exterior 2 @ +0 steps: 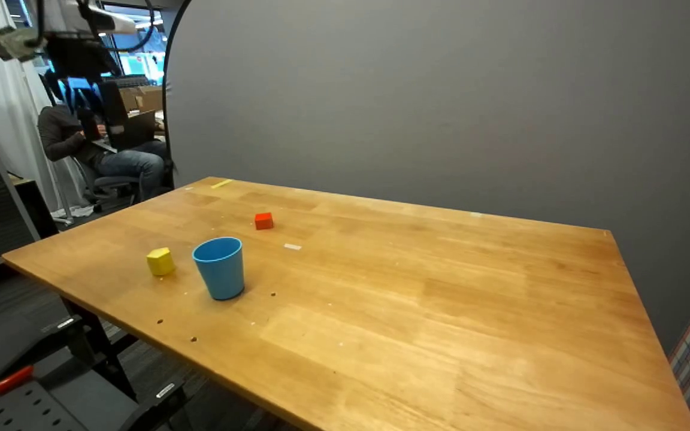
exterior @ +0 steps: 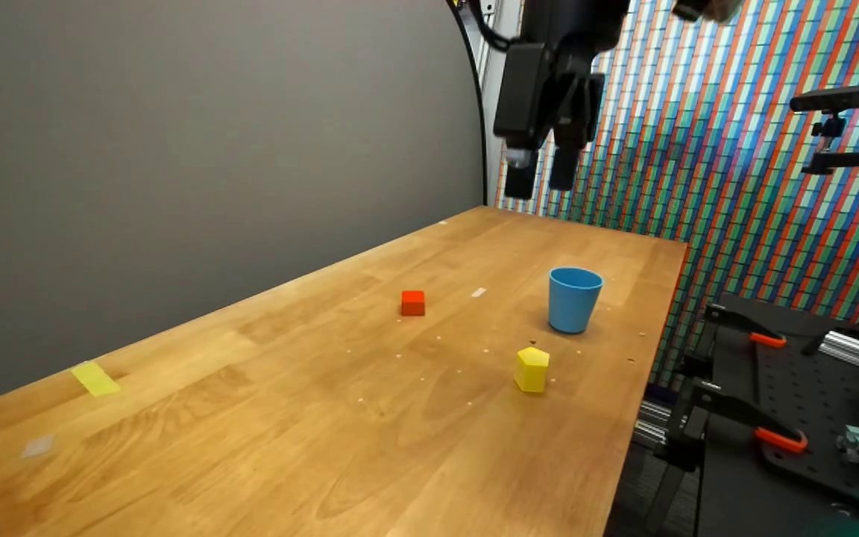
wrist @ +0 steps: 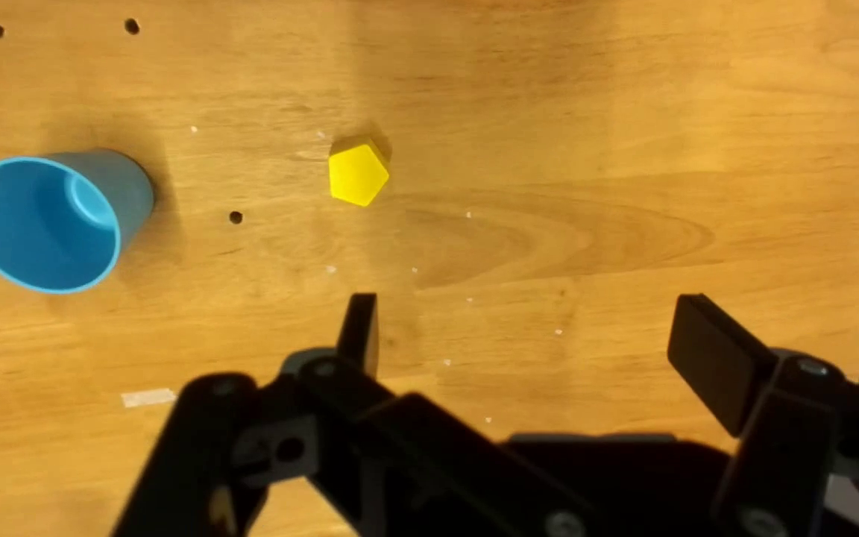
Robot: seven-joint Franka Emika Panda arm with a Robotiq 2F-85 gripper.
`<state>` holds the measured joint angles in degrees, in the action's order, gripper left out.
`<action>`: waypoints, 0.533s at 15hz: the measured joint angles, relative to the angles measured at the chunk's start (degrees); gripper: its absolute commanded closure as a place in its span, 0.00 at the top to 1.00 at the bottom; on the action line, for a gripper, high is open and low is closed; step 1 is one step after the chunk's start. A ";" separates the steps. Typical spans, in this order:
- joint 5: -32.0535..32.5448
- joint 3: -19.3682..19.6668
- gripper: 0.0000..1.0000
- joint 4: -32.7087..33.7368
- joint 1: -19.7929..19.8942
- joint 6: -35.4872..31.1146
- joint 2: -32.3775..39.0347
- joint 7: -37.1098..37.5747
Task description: Put the yellow block in the cup
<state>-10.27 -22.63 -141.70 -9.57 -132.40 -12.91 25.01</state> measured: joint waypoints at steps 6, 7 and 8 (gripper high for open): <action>12.95 2.83 1.00 -4.33 0.82 -9.84 10.12 8.82; 14.99 3.48 1.00 -4.50 0.81 -10.21 11.59 10.28; 17.02 4.13 1.00 -4.61 0.78 -10.71 12.95 11.59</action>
<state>6.75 -18.50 -146.31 -8.79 -143.11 0.04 36.60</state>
